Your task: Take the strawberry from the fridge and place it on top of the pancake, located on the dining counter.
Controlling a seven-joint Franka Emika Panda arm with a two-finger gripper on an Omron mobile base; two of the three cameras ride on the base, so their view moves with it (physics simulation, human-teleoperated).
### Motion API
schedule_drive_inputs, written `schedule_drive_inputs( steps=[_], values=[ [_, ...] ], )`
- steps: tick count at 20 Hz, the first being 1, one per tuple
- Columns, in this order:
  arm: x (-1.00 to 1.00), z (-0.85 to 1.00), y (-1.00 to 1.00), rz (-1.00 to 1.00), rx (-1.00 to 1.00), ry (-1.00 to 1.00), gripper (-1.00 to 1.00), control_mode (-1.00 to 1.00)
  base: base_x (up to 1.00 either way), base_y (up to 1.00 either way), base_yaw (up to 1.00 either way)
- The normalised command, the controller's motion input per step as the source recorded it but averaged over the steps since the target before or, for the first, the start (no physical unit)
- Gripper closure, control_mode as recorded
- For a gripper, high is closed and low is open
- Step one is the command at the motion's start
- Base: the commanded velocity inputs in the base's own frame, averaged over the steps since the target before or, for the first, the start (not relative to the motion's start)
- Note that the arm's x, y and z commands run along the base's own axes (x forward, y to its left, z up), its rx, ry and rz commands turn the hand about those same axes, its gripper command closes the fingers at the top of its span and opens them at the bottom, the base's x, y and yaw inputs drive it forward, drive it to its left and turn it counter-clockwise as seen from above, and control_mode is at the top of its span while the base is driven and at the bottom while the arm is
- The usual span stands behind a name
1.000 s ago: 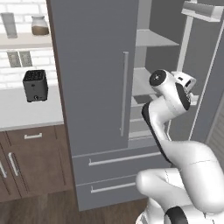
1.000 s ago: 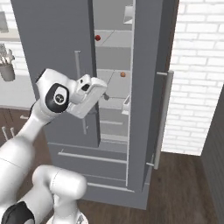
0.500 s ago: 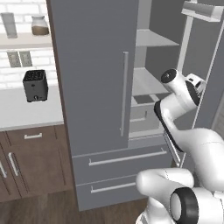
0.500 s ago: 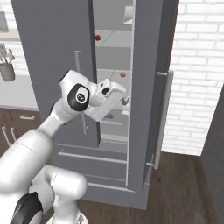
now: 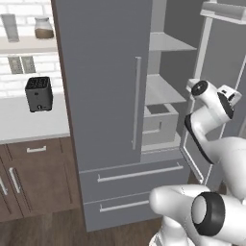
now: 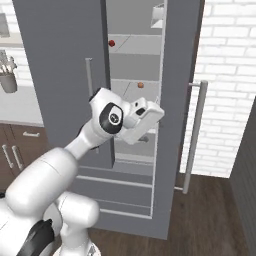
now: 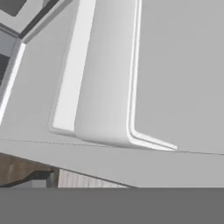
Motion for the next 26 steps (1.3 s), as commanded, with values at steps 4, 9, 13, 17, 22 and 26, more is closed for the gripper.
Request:
schedule_drive_inputs(
  steps=[4, 9, 13, 17, 22, 26],
  values=[
    [0.15, -0.06, -0.62, -0.02, 0.0, 0.0, -1.0, -1.0, 0.0, 0.0, 0.0],
    [-0.02, -0.02, -0.24, 0.02, 0.01, 0.0, -1.0, -1.0, 0.0, 0.0, 0.0],
    [-0.28, 0.06, 0.31, 0.0, 0.02, -0.02, -1.0, -1.0, 0.0, 0.0, 0.0],
    [-0.15, 0.24, 0.71, 0.06, 0.19, -0.01, -1.0, -1.0, 0.0, 0.0, 0.0],
    [0.03, -0.05, 1.0, 0.0, 0.54, -0.21, -1.0, -1.0, 0.0, 0.0, 0.0],
    [0.36, -0.14, 0.98, 0.0, 0.71, -0.29, -1.0, -1.0, 0.0, 0.0, 0.0]
  ],
)
